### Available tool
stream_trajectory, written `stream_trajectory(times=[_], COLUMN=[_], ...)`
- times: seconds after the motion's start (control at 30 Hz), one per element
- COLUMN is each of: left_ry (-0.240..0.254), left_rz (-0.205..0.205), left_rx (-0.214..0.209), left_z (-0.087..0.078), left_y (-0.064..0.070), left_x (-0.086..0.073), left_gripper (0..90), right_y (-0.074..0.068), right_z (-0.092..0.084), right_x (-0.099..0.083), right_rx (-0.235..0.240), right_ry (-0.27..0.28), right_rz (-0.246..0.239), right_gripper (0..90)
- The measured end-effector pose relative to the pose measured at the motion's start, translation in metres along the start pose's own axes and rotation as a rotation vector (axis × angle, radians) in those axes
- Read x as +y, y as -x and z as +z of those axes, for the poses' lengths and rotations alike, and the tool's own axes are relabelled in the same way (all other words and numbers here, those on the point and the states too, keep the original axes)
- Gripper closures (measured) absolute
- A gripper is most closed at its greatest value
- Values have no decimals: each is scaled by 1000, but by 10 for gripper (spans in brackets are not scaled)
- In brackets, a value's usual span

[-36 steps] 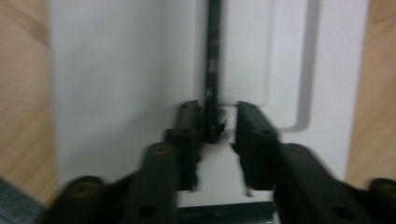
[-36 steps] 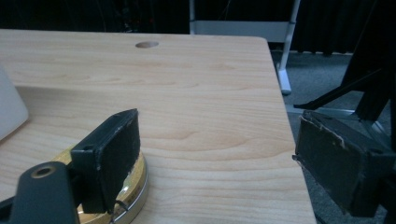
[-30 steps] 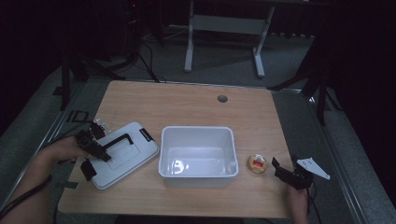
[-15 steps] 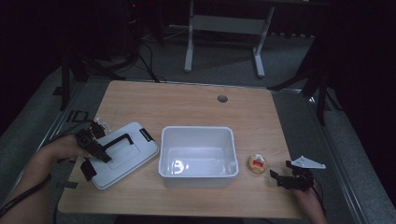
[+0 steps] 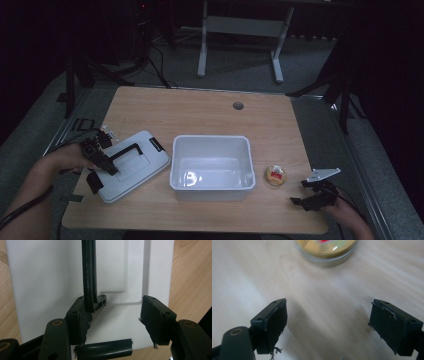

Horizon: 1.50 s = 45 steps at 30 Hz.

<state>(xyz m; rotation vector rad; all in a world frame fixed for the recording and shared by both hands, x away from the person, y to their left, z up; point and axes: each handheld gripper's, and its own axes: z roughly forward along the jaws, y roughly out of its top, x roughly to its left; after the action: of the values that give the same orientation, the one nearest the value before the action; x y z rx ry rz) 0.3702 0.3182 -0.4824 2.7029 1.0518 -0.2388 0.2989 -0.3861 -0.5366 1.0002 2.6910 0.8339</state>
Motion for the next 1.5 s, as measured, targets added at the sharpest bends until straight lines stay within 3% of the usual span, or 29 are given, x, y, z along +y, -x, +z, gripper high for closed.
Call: stream_trajectory(times=[0.2, 0.43, 0.57, 0.63, 0.8, 0.87, 0.97, 1.0, 1.07, 1.13, 1.5], left_ry=[-14, -26, -31, -31, -32, -35, -39, -39, -43, -42, -52], left_rz=[5, 9, 9, 9, 6, 7, 12, 10, 14, 13, 19], left_rx=[0, -1, 1, -1, -2, -3, -4, -5, -2, -2, 0], left_z=[-1, -2, -3, -3, -3, -3, -3, -4, -4, -4, -6], left_y=[1, 3, 4, 4, 4, 5, 5, 5, 5, 5, 7], left_x=[0, 1, 2, 2, 1, 1, 1, 1, 1, 1, 2], left_gripper=[402, 402, 403, 402, 402, 402, 403, 402, 403, 403, 403], right_y=[-3, -6, -12, -14, -17, -20, -21, -24, -25, -28, -37], right_z=[-4, -11, -13, -12, -10, -8, -8, -10, -10, -10, -2], right_x=[11, 28, 38, 44, 55, 63, 68, 77, 79, 87, 119], right_rx=[58, 54, 53, 65, 75, 65, 55, 44, 43, 32, 33], right_ry=[-179, -321, -437, -489, -546, -591, -576, -539, -533, -495, -465], right_rz=[-104, -209, -337, -371, -405, -460, -500, -542, -554, -606, -707], right_gripper=[147, 160, 159, 131, 138, 140, 140, 139, 134, 134, 137])
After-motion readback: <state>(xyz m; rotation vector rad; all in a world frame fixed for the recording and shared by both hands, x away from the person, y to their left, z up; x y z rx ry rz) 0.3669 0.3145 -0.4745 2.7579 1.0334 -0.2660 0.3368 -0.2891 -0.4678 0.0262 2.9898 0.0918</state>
